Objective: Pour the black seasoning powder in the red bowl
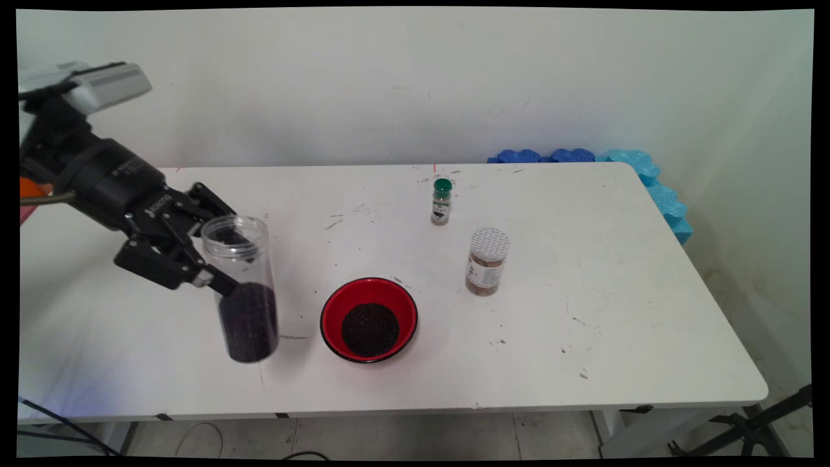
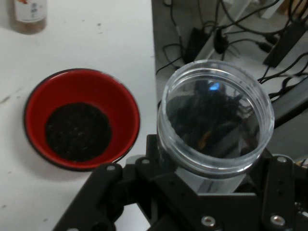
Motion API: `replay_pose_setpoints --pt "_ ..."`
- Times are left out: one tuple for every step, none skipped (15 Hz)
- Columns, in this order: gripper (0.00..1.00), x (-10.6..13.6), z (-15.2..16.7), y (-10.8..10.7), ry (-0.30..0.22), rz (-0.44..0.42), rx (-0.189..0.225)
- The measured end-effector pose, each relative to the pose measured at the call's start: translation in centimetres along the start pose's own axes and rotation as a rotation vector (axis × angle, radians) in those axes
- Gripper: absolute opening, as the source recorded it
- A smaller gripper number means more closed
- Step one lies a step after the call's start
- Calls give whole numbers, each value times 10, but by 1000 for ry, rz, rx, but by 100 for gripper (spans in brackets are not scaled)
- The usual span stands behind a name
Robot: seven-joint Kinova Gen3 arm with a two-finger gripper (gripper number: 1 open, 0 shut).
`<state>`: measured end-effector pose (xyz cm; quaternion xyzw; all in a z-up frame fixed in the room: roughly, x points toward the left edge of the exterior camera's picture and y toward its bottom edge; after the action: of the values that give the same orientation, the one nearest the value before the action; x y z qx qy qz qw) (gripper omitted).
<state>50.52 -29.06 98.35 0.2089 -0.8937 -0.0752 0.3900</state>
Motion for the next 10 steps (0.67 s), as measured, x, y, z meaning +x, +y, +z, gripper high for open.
replay_pose_setpoints --pt "0 4 7 0 4 -24 -18" --pt "0 8 13 0 10 -38 -35" --pt "0 10 18 -1 14 -49 -49" --pt "0 12 25 -2 16 -58 -63" --pt "0 14 31 -3 15 -68 -75" --pt "0 14 36 -5 14 -80 -82" --pt "0 14 43 -8 12 -99 -87" --pt "0 15 48 -11 10 -121 -91" --pt "0 15 53 -15 8 -145 -93" --pt "0 14 59 -18 8 -179 -96"
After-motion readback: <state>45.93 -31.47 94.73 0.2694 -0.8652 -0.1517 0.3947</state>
